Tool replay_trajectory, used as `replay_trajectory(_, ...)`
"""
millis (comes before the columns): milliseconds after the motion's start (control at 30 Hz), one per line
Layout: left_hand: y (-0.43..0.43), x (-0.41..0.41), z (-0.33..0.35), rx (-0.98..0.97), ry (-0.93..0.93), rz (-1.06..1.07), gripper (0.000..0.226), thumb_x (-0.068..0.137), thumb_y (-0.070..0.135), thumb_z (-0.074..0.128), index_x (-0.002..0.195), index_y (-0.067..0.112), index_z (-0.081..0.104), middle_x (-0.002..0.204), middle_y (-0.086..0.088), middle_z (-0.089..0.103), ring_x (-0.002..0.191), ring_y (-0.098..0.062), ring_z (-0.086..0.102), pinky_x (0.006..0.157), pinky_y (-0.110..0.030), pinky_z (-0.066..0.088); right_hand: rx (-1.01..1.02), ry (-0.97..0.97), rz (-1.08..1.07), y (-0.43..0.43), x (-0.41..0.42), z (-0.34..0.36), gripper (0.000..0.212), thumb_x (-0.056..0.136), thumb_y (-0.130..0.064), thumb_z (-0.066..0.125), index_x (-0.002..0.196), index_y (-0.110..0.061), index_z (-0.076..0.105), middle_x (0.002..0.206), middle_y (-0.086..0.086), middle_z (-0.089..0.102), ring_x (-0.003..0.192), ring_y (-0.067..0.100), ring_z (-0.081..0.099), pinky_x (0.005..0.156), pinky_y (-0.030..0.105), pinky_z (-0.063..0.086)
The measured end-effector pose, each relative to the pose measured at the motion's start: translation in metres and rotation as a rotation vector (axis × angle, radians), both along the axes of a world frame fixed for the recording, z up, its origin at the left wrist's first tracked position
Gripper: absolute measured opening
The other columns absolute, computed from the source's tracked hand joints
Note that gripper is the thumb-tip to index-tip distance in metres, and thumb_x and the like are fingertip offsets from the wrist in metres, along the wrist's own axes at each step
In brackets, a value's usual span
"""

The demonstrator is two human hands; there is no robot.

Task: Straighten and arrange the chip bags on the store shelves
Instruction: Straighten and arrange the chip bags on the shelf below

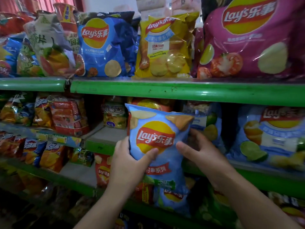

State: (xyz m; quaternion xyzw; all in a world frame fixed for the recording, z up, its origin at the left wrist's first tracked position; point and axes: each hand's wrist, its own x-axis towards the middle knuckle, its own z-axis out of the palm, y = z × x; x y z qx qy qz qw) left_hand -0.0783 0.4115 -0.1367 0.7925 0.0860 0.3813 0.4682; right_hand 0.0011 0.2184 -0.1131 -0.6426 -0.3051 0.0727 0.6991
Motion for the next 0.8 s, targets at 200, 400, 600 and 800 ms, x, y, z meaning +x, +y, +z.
replay_trajectory(200, -0.06, 0.01, -0.002, 0.178, 0.148, -0.235, 0.083, 0.057, 0.088, 0.056, 0.127, 0.054, 0.028, 0.108, 0.041, 0.025, 0.105, 0.031, 0.03, 0.065, 0.001, 0.041, -0.003, 0.025, -0.336, -0.051, 0.007, 0.002, 0.064, 0.051, -0.051, 0.079, 0.109, -0.054, 0.054, 0.098, -0.024, 0.069, 0.081, -0.001, 0.068, 0.053, 0.015, 0.054)
replay_trajectory(400, -0.042, 0.02, 0.008, 0.272, 0.092, -0.09, 0.077, 0.07, 0.079, 0.053, 0.136, 0.05, 0.026, 0.124, 0.028, 0.026, 0.114, 0.005, 0.035, 0.087, -0.022, 0.035, 0.137, 0.029, -0.62, -0.09, 0.038, 0.013, 0.04, 0.073, -0.033, 0.078, 0.108, -0.03, 0.06, 0.104, -0.004, 0.069, 0.08, 0.014, 0.069, 0.057, 0.027, 0.053)
replay_trajectory(600, 0.02, 0.045, 0.024, 0.179, 0.127, 0.133, 0.085, 0.075, 0.058, 0.069, 0.145, 0.029, 0.029, 0.142, -0.003, 0.031, 0.118, -0.018, 0.042, 0.09, -0.033, 0.041, 0.217, -0.065, -0.777, -0.071, 0.059, 0.025, 0.038, 0.084, -0.029, 0.071, 0.118, -0.029, 0.054, 0.099, -0.016, 0.063, 0.084, 0.002, 0.063, 0.057, 0.02, 0.049)
replay_trajectory(800, 0.049, 0.07, 0.032, 0.04, 0.211, -0.003, 0.12, 0.052, 0.068, 0.081, 0.148, 0.039, 0.016, 0.148, -0.002, 0.035, 0.133, -0.027, 0.04, 0.105, -0.05, 0.037, 0.188, -0.143, -0.812, -0.045, 0.076, 0.018, 0.045, 0.085, -0.031, 0.07, 0.123, -0.026, 0.047, 0.11, -0.007, 0.06, 0.086, 0.002, 0.06, 0.059, 0.015, 0.048)
